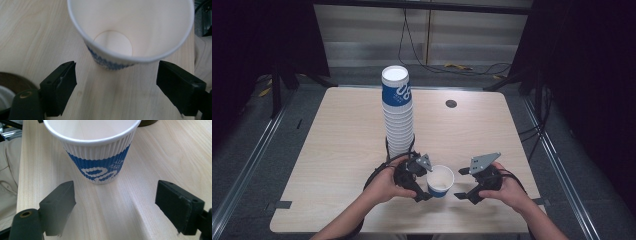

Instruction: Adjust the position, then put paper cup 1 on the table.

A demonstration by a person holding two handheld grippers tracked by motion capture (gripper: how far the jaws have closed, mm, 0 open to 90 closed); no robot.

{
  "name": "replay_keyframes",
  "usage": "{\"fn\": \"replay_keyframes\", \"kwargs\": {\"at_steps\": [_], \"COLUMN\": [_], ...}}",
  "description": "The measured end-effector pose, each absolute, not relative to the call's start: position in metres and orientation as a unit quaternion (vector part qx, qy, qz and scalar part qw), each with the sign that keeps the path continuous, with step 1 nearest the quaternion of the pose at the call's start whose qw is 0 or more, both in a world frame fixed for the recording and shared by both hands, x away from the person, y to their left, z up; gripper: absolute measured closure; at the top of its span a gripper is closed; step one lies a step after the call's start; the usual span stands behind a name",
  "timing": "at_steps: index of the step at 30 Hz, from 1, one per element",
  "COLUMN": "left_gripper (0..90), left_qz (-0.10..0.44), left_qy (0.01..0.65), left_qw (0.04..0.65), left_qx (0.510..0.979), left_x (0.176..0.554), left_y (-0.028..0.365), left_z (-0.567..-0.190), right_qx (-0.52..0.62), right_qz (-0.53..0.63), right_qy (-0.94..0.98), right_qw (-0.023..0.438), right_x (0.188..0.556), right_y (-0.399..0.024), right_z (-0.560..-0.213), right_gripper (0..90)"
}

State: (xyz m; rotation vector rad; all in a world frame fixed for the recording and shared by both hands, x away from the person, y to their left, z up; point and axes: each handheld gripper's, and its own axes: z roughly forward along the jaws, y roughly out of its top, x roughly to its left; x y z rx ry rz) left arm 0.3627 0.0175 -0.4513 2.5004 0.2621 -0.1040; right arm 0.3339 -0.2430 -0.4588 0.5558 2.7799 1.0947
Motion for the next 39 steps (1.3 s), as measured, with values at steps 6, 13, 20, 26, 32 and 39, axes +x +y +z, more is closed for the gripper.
{"fn": "replay_keyframes", "kwargs": {"at_steps": [6,13,20,26,32,39], "left_gripper": [16.3,16.3,16.3,16.3,16.3,16.5], "left_qz": [-0.045,-0.041,-0.034,-0.033,-0.033,-0.035], "left_qy": [0.116,0.121,0.126,0.131,0.139,0.156], "left_qw": [0.304,0.299,0.290,0.283,0.285,0.288], "left_qx": [0.945,0.946,0.948,0.950,0.948,0.944], "left_x": [0.363,0.365,0.364,0.365,0.366,0.367], "left_y": [0.029,0.042,0.055,0.065,0.074,0.087], "left_z": [-0.450,-0.447,-0.441,-0.437,-0.431,-0.421], "right_qx": [0.185,0.179,0.179,0.181,0.189,0.194], "right_qz": [0.355,0.340,0.323,0.311,0.303,0.306], "right_qy": [0.915,0.922,0.928,0.932,0.933,0.931], "right_qw": [0.051,0.047,0.044,0.039,0.037,0.042], "right_x": [0.333,0.334,0.338,0.345,0.351,0.360], "right_y": [-0.244,-0.244,-0.243,-0.244,-0.247,-0.247], "right_z": [-0.458,-0.454,-0.451,-0.447,-0.436,-0.421], "right_gripper": [15.5,15.5,15.5,15.6,15.7,15.6]}}
